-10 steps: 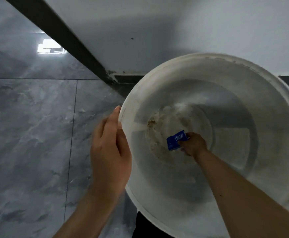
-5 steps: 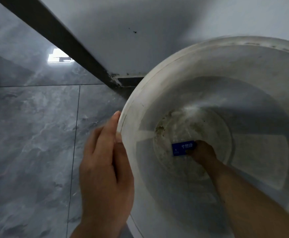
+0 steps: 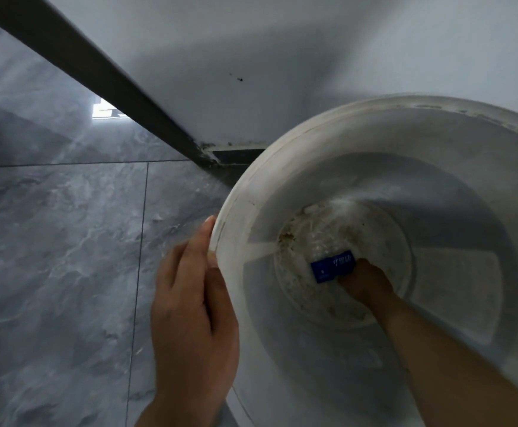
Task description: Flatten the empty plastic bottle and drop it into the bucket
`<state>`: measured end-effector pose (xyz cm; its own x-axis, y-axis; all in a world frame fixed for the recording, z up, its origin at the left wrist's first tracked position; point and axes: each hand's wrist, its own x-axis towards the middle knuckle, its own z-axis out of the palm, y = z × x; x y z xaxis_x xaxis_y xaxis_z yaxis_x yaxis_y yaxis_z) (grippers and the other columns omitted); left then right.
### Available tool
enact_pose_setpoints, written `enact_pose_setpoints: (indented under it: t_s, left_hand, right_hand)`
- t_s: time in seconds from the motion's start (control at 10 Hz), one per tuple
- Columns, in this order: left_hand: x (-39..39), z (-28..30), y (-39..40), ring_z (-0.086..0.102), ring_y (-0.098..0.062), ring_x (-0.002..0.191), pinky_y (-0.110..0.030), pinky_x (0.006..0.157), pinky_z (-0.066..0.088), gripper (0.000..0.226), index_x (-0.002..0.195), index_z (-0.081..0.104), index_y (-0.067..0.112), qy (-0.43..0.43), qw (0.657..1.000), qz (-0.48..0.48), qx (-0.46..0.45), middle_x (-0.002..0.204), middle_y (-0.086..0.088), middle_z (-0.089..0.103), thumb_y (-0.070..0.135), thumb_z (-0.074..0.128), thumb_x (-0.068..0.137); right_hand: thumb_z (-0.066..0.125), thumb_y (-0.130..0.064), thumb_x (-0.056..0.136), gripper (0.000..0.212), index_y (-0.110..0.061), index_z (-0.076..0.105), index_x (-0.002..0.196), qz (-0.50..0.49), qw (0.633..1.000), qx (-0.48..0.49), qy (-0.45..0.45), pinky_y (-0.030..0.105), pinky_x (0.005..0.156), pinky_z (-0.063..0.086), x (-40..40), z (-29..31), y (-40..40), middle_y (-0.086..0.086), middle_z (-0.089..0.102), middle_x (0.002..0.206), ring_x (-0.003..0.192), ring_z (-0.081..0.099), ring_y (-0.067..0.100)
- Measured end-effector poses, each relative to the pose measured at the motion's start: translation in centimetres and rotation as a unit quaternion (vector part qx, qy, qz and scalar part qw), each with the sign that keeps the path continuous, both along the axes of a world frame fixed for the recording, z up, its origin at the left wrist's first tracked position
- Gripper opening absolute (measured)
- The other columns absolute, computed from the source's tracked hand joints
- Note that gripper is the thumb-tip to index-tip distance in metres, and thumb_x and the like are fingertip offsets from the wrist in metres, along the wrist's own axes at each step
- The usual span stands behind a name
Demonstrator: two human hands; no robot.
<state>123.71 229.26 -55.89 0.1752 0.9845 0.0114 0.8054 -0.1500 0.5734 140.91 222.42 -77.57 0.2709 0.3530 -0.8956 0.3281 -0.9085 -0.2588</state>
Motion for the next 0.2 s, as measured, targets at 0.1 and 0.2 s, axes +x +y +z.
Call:
enact_pose_setpoints:
  t_s: [0.1, 0.2]
  left_hand:
    - [0.2, 0.1, 0.0, 0.044, 0.008, 0.09, 0.011, 0.079, 0.028, 0.05, 0.127, 0.05, 0.016, -0.012, 1.0, 0.011, -0.012, 0.109, 0.008, 0.048, 0.03, 0.026, 0.086]
    - [0.4, 0.4, 0.0, 0.048, -0.006, 0.094, -0.001, 0.077, 0.031, 0.045, 0.127, 0.05, 0.014, 0.002, 0.999, 0.031, -0.024, 0.111, -0.001, 0.055, 0.024, 0.029, 0.088]
  right_hand:
    - [0.049, -0.019, 0.093, 0.018, -0.012, 0.058, 0.08, 0.006, 0.999, 0.012, 0.035, 0.019, 0.05, 0.033, 0.2, 1.7, -0.1, 0.006, 0.057, 0.084, 0.073, 0.051, 0.017]
    - [0.046, -0.02, 0.095, 0.022, -0.006, 0.062, 0.103, -0.004, 0.999, 0.031, 0.027, 0.022, 0.061, 0.04, 0.4, 4.5, 0.2, 0.014, 0.062, 0.103, 0.092, 0.058, 0.026]
